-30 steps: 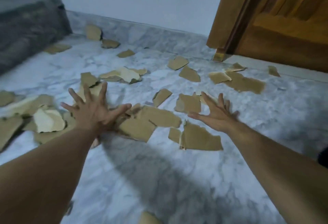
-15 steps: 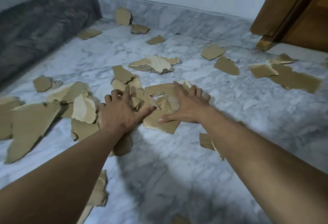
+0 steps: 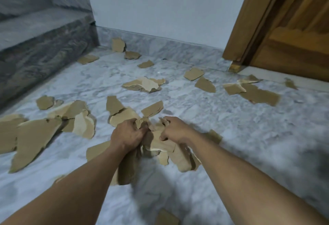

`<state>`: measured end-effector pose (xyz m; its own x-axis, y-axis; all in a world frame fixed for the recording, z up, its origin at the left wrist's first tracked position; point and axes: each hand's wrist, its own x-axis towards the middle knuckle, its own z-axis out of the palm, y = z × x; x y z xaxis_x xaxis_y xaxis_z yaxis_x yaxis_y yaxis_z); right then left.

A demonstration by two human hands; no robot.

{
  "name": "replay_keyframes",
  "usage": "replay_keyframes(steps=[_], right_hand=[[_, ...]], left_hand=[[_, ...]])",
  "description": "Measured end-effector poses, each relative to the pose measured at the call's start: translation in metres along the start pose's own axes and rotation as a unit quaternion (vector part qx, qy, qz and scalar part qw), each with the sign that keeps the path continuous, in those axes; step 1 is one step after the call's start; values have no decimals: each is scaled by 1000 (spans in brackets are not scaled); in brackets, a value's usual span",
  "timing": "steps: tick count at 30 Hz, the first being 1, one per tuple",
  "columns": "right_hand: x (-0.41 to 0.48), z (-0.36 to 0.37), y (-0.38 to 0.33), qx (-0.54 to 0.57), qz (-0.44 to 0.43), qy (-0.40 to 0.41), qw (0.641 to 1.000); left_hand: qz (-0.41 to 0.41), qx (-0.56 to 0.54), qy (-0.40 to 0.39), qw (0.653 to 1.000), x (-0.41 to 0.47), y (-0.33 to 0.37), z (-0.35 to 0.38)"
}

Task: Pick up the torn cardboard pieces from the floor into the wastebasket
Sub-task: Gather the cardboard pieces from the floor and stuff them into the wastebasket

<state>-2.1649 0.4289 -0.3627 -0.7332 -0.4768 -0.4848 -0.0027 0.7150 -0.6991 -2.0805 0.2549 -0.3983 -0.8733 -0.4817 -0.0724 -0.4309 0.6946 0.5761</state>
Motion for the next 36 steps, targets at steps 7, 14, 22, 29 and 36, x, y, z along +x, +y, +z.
replay_keyframes(steps=[7,14,22,29,36], right_hand=[[-106,-106,10,33,5,97,995],[-275,-272,10,-30,11,264,964],[-443,-392,92,35,67,437,896],[-478,-401,201,106,105,491,859],[-462,-392,206,66,158,467,867]], left_hand=[[65,-160,-35,984,-35,124,-15],[195,-273,-38,941,-85,337,-35],[301,-341,-88,886,-183,550,8],[295,-355,-167,871,-248,617,98],[315,-249,-185,897,-232,585,94]])
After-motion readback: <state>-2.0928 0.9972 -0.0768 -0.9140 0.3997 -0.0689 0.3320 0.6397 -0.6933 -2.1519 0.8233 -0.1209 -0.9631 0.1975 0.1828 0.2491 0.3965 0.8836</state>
